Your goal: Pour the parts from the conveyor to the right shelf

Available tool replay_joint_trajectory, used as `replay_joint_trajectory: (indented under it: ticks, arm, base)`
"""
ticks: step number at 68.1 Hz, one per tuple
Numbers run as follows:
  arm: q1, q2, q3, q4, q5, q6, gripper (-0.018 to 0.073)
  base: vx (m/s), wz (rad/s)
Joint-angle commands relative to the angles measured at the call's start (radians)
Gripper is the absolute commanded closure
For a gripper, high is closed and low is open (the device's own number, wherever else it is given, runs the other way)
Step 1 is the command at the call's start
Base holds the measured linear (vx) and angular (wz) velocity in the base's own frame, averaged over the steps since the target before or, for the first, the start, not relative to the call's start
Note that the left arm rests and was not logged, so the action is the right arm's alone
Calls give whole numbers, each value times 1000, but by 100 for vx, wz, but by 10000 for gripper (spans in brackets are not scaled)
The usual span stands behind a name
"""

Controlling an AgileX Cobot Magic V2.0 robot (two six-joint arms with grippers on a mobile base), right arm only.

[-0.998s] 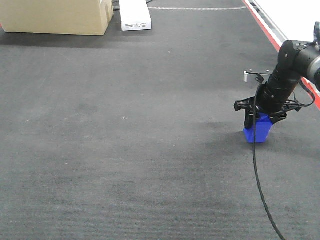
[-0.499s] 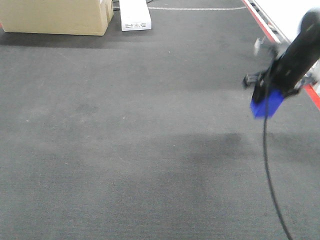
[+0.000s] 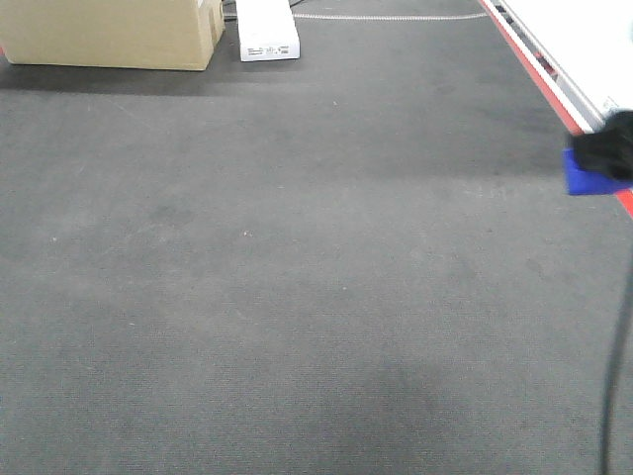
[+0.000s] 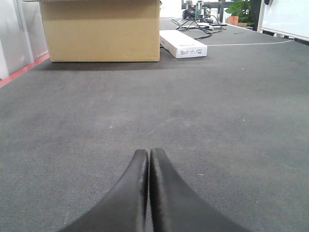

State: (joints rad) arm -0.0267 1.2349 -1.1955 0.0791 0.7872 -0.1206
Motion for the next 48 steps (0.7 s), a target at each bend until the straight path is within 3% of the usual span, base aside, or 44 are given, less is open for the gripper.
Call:
replay_joint_trajectory:
  ticks: [1, 22, 39, 48]
  arm:
    - [-1, -182, 117, 2, -170, -11, 566]
    - [-1, -728, 547, -4, -375, -29, 566]
    - [-1, -1107, 783, -52, -383, -29, 566]
    - [-1, -1183, 841, -55, -375, -26, 566]
  base:
    - [0, 0]
    - [0, 0]
    - [0, 0]
    - [0, 0]
